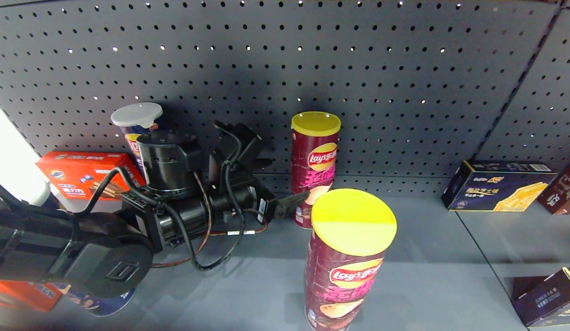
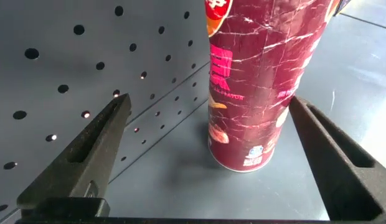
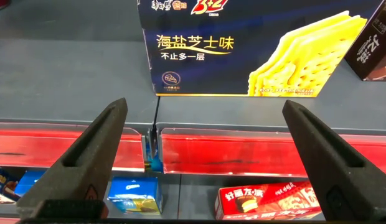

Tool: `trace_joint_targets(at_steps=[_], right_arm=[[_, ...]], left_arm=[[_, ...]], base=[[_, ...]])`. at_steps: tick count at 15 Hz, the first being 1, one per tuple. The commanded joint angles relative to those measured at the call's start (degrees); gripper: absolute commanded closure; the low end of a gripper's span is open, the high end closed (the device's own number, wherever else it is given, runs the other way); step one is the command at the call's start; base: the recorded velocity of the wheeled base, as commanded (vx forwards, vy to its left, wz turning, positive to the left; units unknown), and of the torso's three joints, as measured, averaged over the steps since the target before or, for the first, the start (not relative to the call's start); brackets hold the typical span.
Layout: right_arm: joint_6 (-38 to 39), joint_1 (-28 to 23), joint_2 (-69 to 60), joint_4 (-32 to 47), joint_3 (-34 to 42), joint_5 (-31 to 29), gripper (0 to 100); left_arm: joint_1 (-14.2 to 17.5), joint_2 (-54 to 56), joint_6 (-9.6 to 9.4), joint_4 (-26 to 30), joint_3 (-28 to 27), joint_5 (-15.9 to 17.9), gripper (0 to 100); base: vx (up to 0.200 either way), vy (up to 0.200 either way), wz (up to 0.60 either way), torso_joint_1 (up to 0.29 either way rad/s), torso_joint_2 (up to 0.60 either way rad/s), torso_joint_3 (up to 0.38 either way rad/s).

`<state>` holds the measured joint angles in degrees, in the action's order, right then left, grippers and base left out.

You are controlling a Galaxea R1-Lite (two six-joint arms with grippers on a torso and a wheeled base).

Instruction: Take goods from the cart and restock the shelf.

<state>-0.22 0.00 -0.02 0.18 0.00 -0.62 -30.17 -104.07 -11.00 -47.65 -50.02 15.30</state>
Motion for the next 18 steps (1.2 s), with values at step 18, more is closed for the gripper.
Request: trace_joint_targets(at_steps=[18], right_arm=[[0.0, 0.0, 0.0, 0.0, 0.0, 0.0, 0]], left_arm=[[-15.4, 52.2, 2.03, 0.4, 44.1, -0.9, 0]], base=[[0.0, 0.0, 0.0, 0.0, 0.0, 0.0]])
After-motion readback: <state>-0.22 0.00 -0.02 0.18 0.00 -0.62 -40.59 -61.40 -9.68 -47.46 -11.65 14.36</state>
